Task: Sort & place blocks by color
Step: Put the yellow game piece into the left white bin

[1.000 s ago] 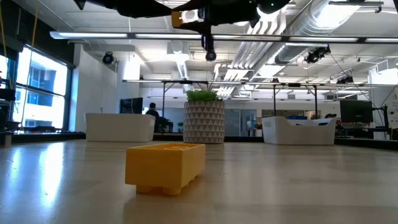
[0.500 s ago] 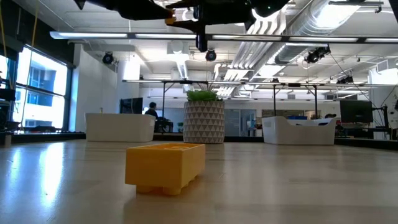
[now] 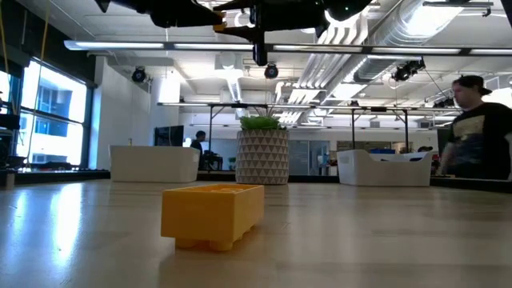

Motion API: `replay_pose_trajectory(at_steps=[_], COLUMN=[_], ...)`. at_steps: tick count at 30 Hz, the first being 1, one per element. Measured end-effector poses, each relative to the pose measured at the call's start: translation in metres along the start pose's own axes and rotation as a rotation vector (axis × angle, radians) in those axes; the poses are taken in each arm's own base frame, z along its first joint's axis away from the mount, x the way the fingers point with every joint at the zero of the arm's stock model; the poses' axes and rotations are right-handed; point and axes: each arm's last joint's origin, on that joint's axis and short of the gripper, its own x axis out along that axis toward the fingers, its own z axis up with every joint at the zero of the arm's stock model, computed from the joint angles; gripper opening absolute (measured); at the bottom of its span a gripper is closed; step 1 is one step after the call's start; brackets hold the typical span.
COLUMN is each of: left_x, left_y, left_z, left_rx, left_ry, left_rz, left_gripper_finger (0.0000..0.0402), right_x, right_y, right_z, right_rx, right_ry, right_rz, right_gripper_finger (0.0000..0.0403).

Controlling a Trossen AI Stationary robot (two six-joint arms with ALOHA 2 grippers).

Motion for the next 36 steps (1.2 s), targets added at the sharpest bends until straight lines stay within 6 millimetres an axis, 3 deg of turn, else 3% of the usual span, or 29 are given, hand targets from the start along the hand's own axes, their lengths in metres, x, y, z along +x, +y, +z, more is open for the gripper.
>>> replay_pose_trajectory(at_steps=[8, 17, 30, 36], left_x=[0.0, -0.006, -0.027, -0.02], left_y=[-0.002, 0.004, 0.037, 0.044], left_z=[-0.005, -0.027, -0.081, -0.112], left_rx=[-0.027, -0.049, -0.177, -0.303], left_ry=[0.076, 0.29, 0.694, 0.817], left_rz=[-0.005, 0.051, 0.265, 0.284], left_gripper_finger=[0.0104, 0.0104, 0.0104, 0.0106], right_x=[0.001, -0.002, 0.0, 0.004], right_y=[-0.004, -0.012, -0.013, -0.009], right_z=[-0.002, -0.001, -0.01, -0.017], right_rx=[-0.056, -0.081, -0.058, -0.096], right_ry=[-0.021, -0.046, 0.007, 0.027], right_rz=[-0.067, -0.177, -0.217, -0.237], right_gripper_finger=[0.0164, 0.0217, 0.022, 0.022])
